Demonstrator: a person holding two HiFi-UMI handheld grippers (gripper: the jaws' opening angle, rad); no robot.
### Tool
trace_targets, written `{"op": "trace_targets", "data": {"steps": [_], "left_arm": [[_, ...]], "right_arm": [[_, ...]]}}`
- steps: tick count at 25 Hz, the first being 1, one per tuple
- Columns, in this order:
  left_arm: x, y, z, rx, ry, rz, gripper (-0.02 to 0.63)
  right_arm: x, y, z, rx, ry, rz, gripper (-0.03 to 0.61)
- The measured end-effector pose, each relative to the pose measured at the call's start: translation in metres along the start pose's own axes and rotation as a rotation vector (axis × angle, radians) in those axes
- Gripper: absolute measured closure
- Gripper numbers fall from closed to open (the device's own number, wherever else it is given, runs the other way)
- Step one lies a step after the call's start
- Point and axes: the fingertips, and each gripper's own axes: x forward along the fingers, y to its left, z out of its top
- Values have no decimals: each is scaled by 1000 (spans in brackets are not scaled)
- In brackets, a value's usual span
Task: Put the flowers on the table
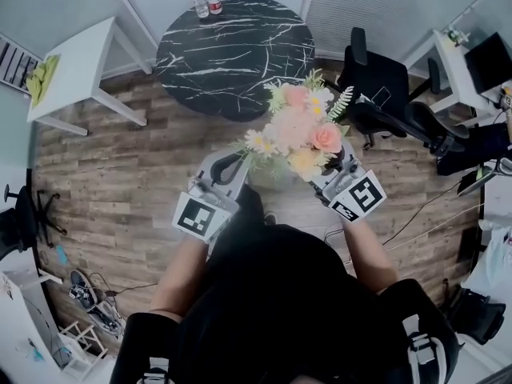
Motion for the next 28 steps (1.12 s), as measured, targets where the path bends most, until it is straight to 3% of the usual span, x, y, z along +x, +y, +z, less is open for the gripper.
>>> {"op": "trace_targets", "data": {"steps": [16, 28], "left_arm": [[69, 138, 3, 13, -8, -92, 603], [104, 223, -2, 13, -17, -160, 603]], "right_arm": [[121, -96, 7, -16, 13, -96, 245], [190, -138, 3, -26, 14, -171, 245]]}}
